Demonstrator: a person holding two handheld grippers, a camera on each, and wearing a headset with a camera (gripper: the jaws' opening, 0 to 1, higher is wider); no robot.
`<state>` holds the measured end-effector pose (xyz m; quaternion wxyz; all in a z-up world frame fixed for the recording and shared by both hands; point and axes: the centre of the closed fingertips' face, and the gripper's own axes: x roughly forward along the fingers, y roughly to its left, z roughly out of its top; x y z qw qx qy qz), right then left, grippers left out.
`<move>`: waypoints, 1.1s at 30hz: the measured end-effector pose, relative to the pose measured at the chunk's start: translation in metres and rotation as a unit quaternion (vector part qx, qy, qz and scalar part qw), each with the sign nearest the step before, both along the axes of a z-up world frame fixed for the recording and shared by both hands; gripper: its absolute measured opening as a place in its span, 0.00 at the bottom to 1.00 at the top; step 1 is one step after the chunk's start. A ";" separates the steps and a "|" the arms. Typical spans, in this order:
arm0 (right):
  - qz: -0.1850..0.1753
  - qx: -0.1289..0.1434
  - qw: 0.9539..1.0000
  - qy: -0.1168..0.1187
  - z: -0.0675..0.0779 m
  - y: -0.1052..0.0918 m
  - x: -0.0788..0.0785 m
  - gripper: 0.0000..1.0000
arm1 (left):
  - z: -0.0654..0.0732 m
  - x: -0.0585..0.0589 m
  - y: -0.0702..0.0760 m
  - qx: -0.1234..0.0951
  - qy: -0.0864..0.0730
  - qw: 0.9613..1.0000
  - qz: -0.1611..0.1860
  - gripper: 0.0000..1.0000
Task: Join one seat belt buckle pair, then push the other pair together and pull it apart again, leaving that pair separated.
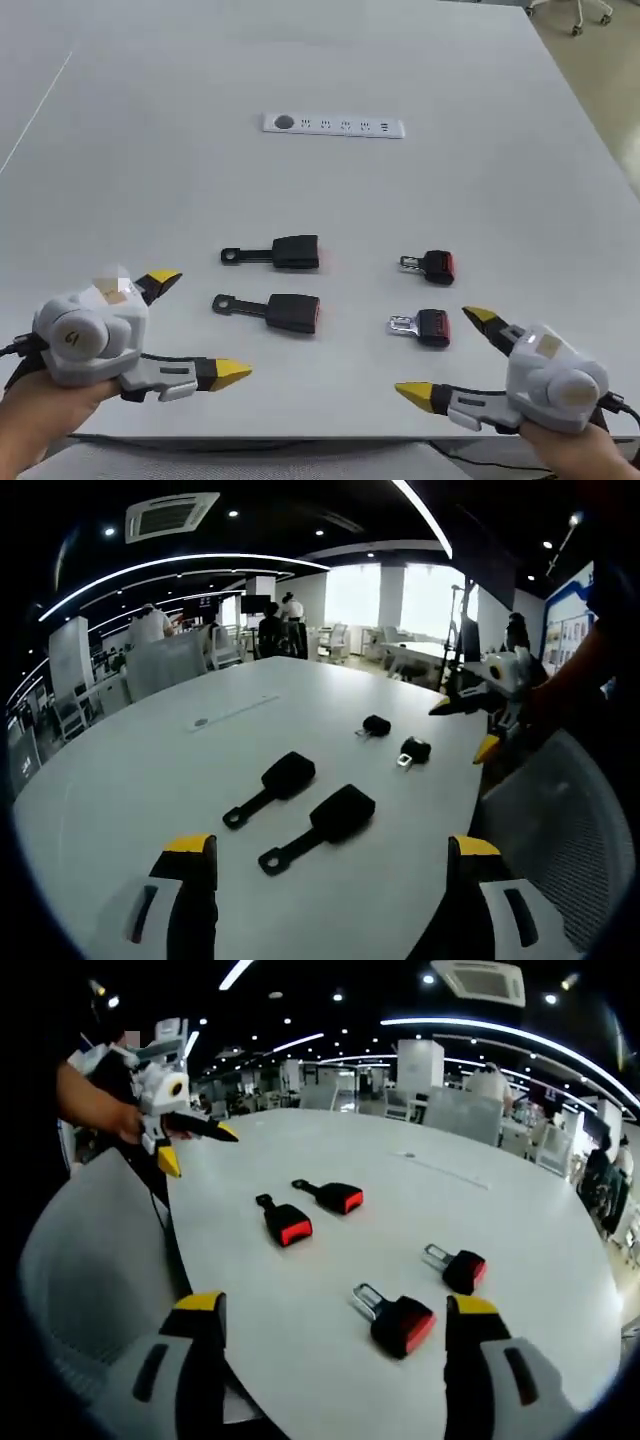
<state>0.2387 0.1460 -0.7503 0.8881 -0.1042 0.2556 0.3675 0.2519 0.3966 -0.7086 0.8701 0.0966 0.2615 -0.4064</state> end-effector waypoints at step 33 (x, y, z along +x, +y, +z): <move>0.003 -0.016 1.000 0.010 -0.007 -0.014 0.013 0.90 | -0.008 0.011 -0.014 0.022 0.000 0.999 -0.033 0.96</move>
